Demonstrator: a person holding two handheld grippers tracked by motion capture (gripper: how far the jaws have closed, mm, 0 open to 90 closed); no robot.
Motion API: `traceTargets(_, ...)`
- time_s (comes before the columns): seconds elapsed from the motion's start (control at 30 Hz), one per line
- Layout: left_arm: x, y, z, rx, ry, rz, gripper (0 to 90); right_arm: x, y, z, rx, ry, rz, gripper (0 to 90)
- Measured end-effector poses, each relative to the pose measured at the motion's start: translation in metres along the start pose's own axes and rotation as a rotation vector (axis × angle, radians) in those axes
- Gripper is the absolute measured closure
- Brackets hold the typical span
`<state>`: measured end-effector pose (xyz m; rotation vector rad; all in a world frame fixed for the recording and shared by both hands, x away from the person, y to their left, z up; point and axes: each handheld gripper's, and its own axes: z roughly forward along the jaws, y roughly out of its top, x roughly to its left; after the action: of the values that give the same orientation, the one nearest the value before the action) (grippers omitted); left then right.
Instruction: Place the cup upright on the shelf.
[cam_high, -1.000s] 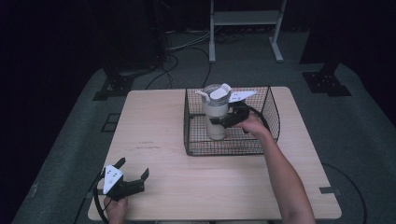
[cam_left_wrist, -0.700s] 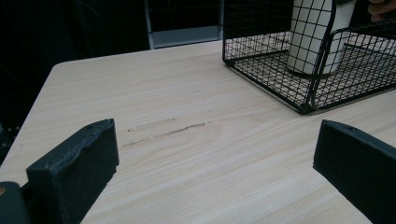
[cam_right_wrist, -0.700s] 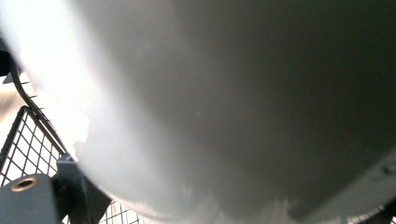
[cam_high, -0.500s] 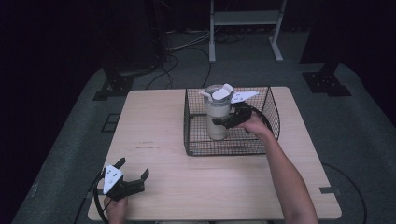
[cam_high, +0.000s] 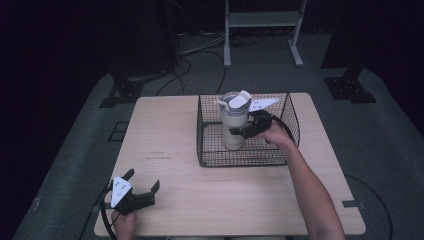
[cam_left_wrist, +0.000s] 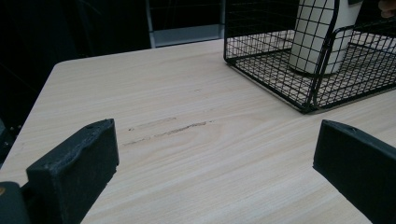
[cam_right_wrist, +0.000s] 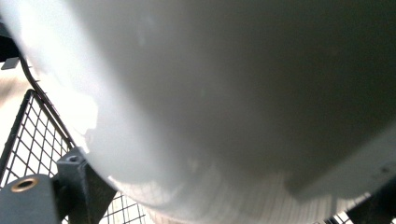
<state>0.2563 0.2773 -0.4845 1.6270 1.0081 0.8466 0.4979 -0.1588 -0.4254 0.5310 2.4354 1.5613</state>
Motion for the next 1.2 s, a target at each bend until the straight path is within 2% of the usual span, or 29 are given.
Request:
traceTargets(0.3, 0.0, 0.0, 0.0, 0.002, 0.0, 0.003, 0.0, 0.003, 0.002, -0.002, 0.015, -0.008, -0.021, 7.8)
traceTargets(0.67, 0.0, 0.0, -0.001, -0.005, -0.005, 0.005, 0.0, 0.006, 0.004, -0.006, 0.048, -0.03, -0.019, 7.5)
traceTargets(1.03, 0.0, 0.0, -0.001, -0.005, -0.006, 0.003, 0.0, 0.006, 0.005, -0.009, 0.054, -0.032, -0.013, 7.4)
traceTargets(1.2, 0.0, 0.0, 0.0, -0.004, -0.007, 0.004, 0.0, 0.009, 0.008, -0.011, 0.079, -0.044, -0.013, 7.4)
